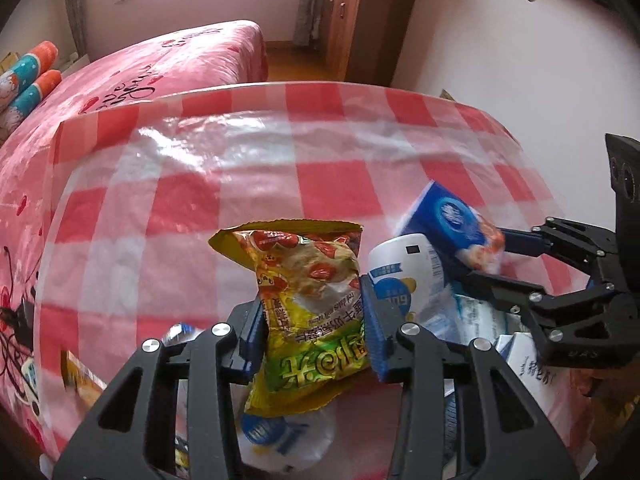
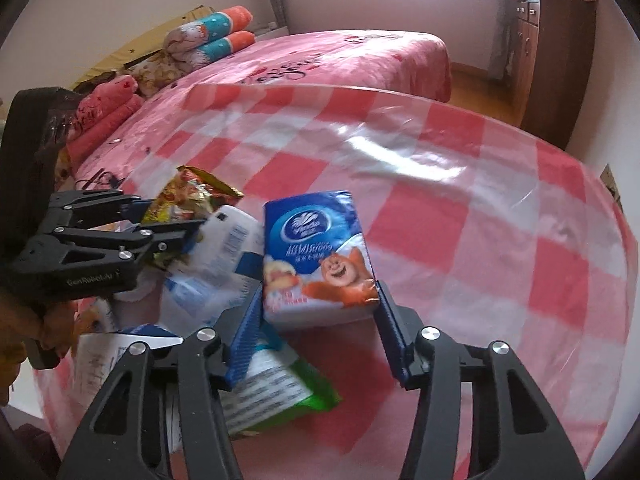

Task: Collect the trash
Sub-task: 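Grasp the yellow snack bag with the left tool while the right tool grasps the blue tissue pack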

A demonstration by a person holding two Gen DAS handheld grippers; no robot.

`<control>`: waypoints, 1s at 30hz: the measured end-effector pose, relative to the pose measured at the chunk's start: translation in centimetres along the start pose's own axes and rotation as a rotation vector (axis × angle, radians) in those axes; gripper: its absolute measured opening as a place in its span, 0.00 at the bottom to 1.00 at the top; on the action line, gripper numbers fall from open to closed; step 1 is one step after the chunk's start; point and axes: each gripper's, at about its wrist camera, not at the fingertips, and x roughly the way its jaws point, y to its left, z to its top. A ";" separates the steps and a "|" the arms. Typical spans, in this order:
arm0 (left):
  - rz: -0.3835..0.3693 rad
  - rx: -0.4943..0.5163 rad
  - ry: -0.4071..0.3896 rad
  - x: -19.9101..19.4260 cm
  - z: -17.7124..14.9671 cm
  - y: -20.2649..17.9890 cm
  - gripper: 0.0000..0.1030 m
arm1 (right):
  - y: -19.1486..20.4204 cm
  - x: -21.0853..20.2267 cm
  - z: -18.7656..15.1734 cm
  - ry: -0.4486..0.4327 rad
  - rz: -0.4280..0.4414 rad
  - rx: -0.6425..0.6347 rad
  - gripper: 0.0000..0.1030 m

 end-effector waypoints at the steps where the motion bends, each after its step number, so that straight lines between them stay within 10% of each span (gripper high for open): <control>1: -0.001 0.001 0.000 -0.3 -0.5 -0.2 0.41 | 0.5 -0.2 -0.4 0.000 -0.001 -0.004 0.52; 30: -0.176 -0.097 -0.047 -10.5 -14.4 -0.6 0.40 | 8.7 -10.4 -11.7 -0.155 -0.038 0.146 0.52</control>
